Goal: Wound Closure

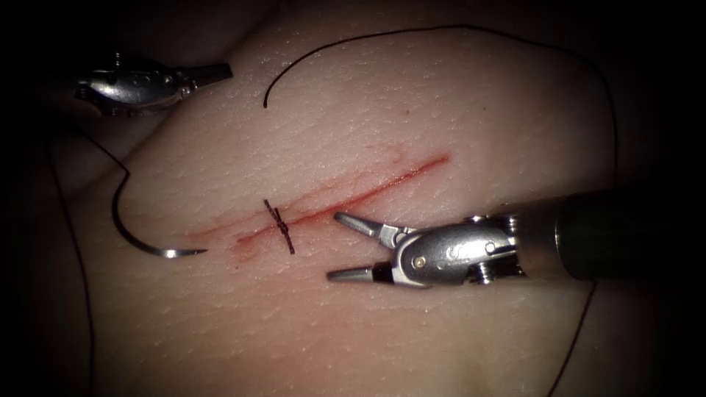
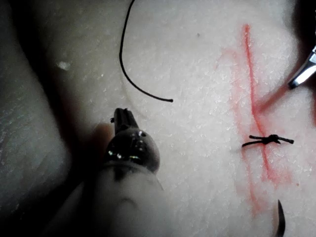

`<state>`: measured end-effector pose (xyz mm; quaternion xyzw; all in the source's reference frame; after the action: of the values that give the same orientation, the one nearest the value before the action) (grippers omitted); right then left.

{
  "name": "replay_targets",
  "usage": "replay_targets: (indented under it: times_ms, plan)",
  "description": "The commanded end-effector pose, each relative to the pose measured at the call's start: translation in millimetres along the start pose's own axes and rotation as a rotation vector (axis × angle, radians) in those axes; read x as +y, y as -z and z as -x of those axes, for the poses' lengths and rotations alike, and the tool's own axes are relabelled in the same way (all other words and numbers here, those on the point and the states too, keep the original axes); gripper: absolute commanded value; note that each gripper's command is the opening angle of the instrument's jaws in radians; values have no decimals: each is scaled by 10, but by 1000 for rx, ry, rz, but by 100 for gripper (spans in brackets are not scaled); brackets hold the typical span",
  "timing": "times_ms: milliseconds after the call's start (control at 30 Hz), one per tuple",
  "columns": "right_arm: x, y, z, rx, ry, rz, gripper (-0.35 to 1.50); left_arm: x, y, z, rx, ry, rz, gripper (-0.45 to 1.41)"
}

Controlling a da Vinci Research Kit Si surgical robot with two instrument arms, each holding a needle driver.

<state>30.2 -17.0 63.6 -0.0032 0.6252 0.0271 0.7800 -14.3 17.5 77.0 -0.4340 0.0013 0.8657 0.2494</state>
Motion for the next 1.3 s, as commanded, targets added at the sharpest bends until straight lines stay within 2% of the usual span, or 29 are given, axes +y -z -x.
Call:
replay_targets:
  times_ms: [33, 200, 433, 467, 567, 700, 733, 800, 867, 967, 1300]
  plan:
    - [-7, -7, 4, 1, -7, -2, 116, 3, -13, 7, 4, 9, 13, -45]
    - [-9, -5, 5, 2, -11, -4, 115, 2, -37, 29, -21, 35, 35, -45]
    - [-11, -1, 6, 4, -15, -8, 108, -3, -39, 42, -90, 60, 34, -42]
    - [-11, 0, 6, 4, -14, -8, 108, -3, -37, 42, -97, 71, 34, -33]
    - [-12, 2, 6, 5, -20, -9, 108, -2, -31, 42, -115, 77, 30, -23]
    - [-13, 2, 6, 5, -25, -9, 108, 1, -24, 43, -156, 86, 33, 10]
    - [-13, 2, 6, 5, -25, -9, 108, 2, -23, 44, -168, 90, 37, 26]
    - [-14, 2, 6, 5, -25, -10, 108, 3, -20, 45, -187, 93, 45, 36]
    - [-14, 3, 6, 6, -25, -10, 108, 4, -16, 47, -204, 97, 48, 27]
    - [-14, 3, 6, 6, -24, -11, 108, 6, -10, 50, -237, 92, 52, 26]
    - [-18, 6, 4, 7, -30, -13, 108, 3, -2, 55, -302, 85, 73, 31]
